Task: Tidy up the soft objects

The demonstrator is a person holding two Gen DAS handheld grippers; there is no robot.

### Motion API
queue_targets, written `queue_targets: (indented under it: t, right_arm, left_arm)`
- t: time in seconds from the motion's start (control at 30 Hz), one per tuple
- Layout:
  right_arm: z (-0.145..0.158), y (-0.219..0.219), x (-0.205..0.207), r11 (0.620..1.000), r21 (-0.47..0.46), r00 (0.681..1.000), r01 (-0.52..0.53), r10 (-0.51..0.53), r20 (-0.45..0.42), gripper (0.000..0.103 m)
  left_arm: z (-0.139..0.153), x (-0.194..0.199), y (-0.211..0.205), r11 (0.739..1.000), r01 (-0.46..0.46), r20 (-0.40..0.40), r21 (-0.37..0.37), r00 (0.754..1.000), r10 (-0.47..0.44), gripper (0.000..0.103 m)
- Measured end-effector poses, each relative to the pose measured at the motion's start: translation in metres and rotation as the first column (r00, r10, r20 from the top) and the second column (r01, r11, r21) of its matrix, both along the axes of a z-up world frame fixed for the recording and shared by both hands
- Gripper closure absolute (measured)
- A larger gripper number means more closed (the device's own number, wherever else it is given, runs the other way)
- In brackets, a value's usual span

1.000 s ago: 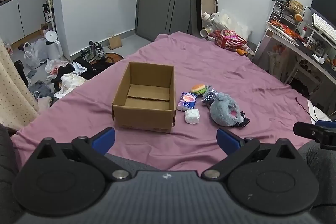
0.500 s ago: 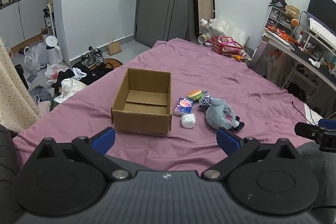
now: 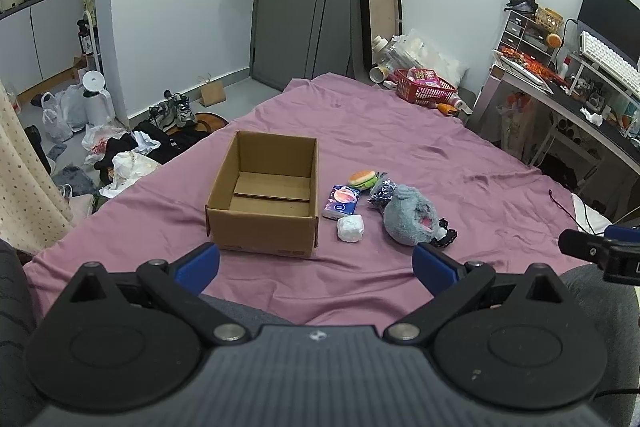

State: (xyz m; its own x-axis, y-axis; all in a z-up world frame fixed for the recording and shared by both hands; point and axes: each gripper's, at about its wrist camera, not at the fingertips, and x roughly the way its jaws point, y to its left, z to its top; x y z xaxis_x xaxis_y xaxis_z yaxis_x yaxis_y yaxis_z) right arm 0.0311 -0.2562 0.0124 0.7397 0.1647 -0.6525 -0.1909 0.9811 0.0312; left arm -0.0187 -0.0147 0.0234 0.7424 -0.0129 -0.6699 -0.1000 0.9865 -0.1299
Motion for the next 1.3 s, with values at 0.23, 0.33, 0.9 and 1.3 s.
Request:
queue_targets:
  t: [0.23, 0.33, 0.9, 1.3]
  right_arm:
    - [-0.0014, -0.0013, 0.0007, 1.0, 0.0, 1.0, 0.001, -0.001, -0.001, 0.0]
    - [-0.0021, -0.0011, 0.0014, 1.0, -0.002, 1.0, -0.004, 0.004, -0.002, 0.0]
    - [-0.0059, -0.0006, 0.001, 1.0, -0.007, 1.0, -0.014, 0.014, -0.004, 0.0]
    - [-0.0047, 0.0029, 0.0009, 1.0, -0.005, 1.0, -0.014, 0.014, -0.003, 0.0]
  left_arm:
    - [-0.0005, -0.0021, -0.0065, 1.0, 0.01, 0.006, 0.021, 1.0, -0.01, 0.001]
    - [-0.0013, -0.0022, -0.0074, 1.0, 0.008, 0.004, 0.016, 1.0, -0.008, 0.001]
    - [-0.0011, 0.0014, -0.005, 1.0, -0.005, 0.001, 0.022, 1.0, 0.005, 0.001]
    - [-0.0025, -0.0002, -0.0051, 1.0, 0.0, -0.003, 0.013, 1.0, 0.0, 0.001]
